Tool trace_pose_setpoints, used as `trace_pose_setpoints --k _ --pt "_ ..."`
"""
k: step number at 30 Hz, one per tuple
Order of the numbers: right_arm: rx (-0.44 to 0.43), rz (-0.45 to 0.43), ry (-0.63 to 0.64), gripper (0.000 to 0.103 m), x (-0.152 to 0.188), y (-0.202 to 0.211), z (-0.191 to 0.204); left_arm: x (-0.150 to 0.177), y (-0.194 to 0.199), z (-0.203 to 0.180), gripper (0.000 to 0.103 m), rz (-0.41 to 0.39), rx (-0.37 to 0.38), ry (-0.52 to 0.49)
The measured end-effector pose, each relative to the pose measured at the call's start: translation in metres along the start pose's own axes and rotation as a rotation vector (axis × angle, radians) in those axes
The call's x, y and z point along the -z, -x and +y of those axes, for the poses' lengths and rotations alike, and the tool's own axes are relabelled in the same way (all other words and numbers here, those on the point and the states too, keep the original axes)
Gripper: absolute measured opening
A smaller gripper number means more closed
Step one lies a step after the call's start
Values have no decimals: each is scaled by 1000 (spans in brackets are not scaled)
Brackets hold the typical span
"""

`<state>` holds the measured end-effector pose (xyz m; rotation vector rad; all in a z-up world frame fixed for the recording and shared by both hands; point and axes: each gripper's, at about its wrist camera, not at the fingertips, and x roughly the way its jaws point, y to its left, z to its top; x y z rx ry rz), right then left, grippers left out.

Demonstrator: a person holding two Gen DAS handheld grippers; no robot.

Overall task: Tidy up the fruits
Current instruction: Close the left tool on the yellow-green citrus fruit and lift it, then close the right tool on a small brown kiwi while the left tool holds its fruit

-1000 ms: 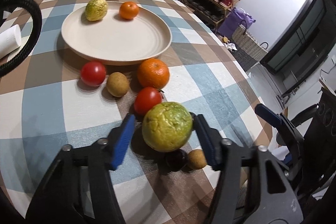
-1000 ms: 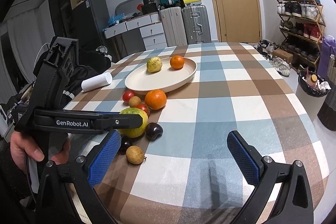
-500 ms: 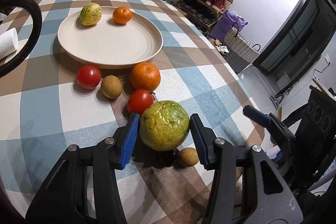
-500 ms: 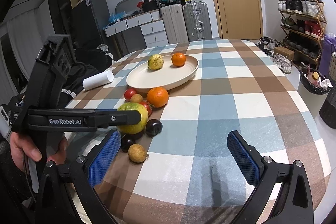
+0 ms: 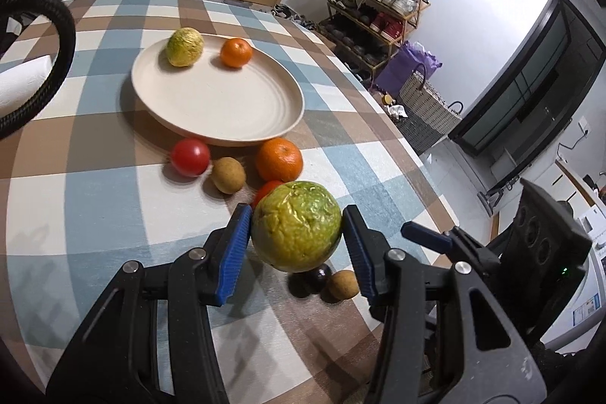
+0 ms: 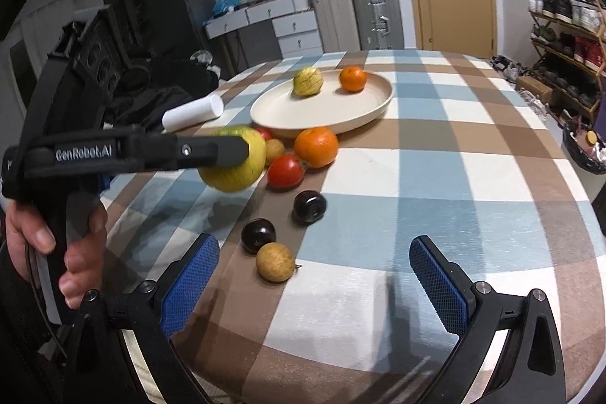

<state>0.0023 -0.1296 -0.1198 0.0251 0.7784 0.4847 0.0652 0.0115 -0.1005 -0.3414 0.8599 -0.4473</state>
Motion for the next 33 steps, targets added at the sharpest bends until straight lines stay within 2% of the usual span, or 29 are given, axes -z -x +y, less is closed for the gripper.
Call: trace_pose_setpoints --k 4,6,7,9,11,12,14,18,21,33 --pt "-13 17 32 103 1 -8 7 2 7 9 47 -4 0 19" --pt "-22 23 42 98 2 -10 10 3 10 13 47 -7 1 26" --pt "-31 27 50 91 3 -11 12 4 11 14 47 -8 0 29" --pt "-41 48 68 87 4 -16 16 5 13 15 47 -8 -1 31" --pt "-63 63 89 72 5 -18 19 5 14 17 47 -12 -3 33" --pt "-64 67 100 70 5 -19 22 5 16 18 47 -14 -5 35" --pt "-51 77 113 55 6 -23 23 5 18 19 47 -19 -8 39" --pt "-46 83 94 44 7 -26 20 2 21 21 47 -29 -27 40" --pt "-64 82 70 29 6 -26 13 -1 21 22 47 -32 -37 44" --pt "-170 29 -37 27 -3 -14 -16 -33 13 35 47 -57 -74 66"
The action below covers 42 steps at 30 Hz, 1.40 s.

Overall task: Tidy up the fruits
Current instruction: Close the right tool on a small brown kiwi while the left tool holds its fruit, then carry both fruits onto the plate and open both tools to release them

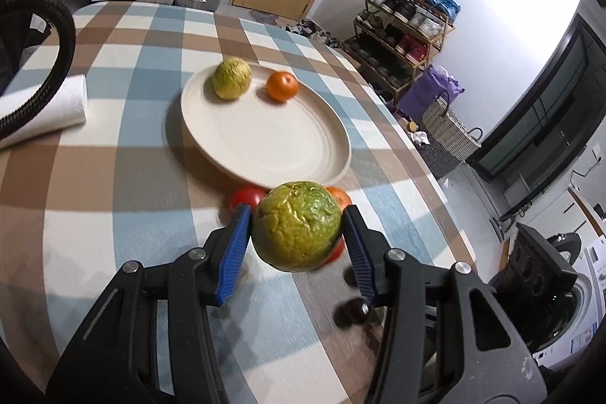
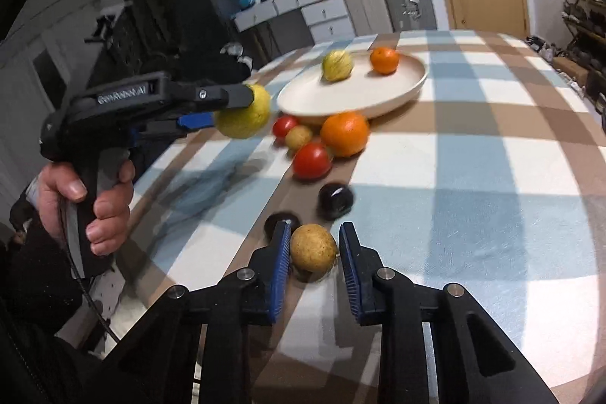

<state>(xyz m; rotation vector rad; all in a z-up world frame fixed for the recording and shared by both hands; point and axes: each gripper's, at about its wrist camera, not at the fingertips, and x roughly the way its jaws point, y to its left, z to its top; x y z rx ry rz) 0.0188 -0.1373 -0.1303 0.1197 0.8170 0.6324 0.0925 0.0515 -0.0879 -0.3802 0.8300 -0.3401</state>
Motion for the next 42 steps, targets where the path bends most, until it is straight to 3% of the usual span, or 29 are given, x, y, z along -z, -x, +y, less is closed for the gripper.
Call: trace_pose_setpoints --k 11,25,31,42 --pt "-2 -79 -4 27 -45 6 -17 -46 -13 17 47 -31 -26 26" --pt "-20 -96 -25 27 -161 -43 -33 -92 -51 49 47 -36 -59 40" --pt "-32 -50 -69 27 -196 -85 -44 -102 -73 64 47 -11 -62 39" --pt "-7 102 -147 27 -213 -155 -61 -104 -103 72 47 31 -45 29"
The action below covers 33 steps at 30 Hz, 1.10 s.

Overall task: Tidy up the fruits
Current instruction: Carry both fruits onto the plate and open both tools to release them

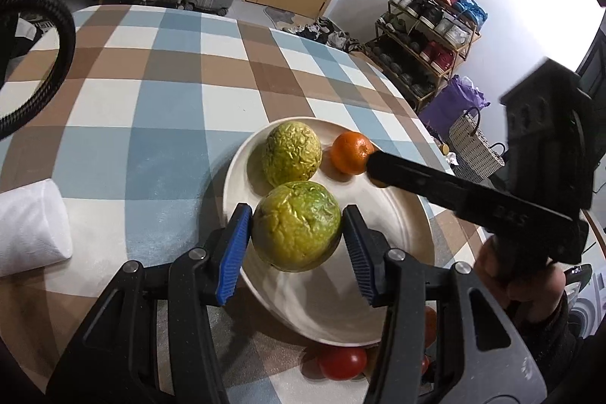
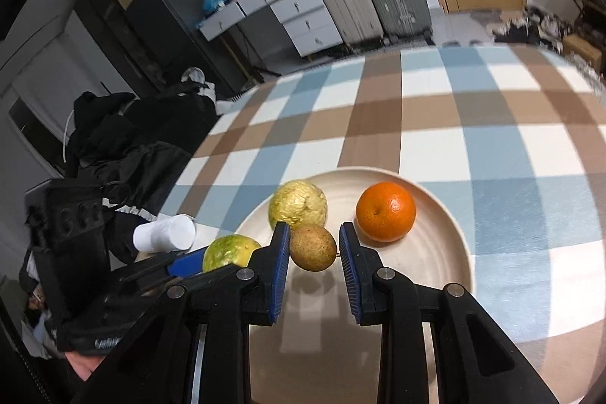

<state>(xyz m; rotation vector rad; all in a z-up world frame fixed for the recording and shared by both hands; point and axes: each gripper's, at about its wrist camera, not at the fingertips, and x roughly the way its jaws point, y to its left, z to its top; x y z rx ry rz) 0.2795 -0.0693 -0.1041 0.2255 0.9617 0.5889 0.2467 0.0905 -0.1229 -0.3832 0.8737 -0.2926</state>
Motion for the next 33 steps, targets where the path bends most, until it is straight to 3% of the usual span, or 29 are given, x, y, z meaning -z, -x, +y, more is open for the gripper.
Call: trace_pose_setpoints --k 7,16,19,22,24,28,33 --pt "24 43 -2 27 -2 -20 0 -1 -9 -3 47 0 -17 -44" --pt "55 30 14 30 -4 -26 6 -4 -12 -2 47 -5 -23 -43" --pt "59 10 11 47 -4 -22 6 -5 -11 -4 48 -11 -40 -45" --pt "43 -24 3 49 -5 -10 6 -7 -10 -8 52 -9 -46 -46" --pt "36 -47 3 52 -5 2 8 -7 -4 -12 57 -16 -47 -49" --pt "38 -120 3 73 -2 34 10 -4 12 -25 68 -42 -75 -68" --pt "29 -219 13 87 10 78 17 3 40 -44 80 -79 -101 -94"
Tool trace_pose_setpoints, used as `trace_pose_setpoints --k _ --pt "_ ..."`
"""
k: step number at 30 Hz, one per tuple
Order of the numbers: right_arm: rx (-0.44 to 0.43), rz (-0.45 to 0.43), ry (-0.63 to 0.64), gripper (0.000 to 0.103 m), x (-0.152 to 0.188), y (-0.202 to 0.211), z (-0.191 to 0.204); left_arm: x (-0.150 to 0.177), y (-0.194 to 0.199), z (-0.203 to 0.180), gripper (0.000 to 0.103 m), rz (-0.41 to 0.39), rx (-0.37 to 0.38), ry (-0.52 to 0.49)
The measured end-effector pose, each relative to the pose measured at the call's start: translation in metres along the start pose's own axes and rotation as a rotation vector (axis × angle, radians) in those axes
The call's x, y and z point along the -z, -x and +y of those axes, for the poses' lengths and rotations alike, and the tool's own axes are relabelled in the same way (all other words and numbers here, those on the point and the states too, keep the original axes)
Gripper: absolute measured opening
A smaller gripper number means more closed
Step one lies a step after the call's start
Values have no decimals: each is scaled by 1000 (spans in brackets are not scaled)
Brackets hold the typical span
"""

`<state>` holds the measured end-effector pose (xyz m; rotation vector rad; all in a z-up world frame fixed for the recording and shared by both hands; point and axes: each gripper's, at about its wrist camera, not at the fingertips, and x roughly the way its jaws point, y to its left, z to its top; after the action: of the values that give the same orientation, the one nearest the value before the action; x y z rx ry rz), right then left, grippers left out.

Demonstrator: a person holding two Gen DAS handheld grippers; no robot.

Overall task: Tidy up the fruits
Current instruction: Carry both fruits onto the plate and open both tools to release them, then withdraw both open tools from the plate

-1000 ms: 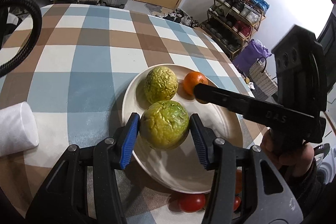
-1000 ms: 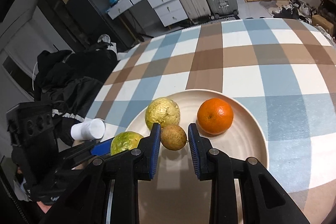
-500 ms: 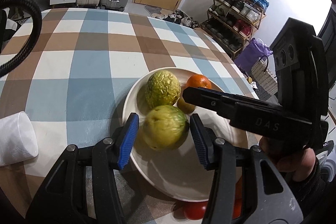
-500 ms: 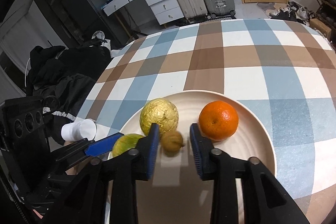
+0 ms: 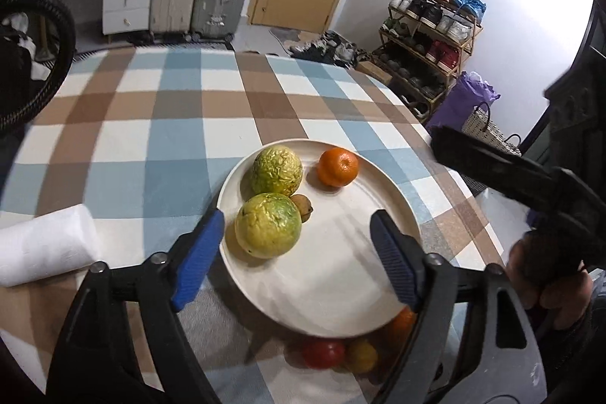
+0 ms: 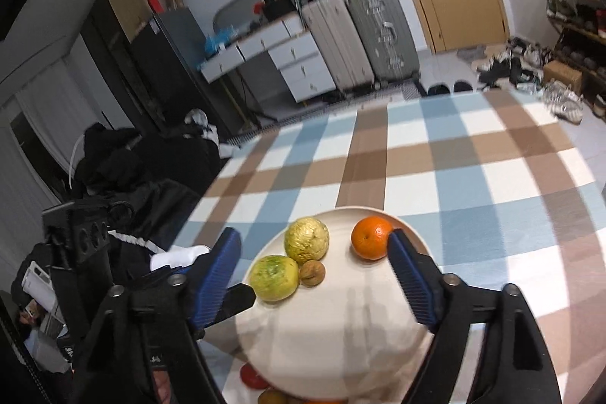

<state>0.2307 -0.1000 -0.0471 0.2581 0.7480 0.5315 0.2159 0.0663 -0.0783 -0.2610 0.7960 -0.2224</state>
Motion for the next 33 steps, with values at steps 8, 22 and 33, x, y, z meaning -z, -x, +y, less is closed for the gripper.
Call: trace_pose_setpoints --k 8,22,33 --pt "18 -100 50 100 17 64 20 11 51 -26 83 -47 -34 -22" --pt "133 -235 121 103 72 135 49 54 125 -58 101 -128 -34 -53" --pt "236 -239 110 103 128 163 40 110 139 -74 102 -82 -29 -61"
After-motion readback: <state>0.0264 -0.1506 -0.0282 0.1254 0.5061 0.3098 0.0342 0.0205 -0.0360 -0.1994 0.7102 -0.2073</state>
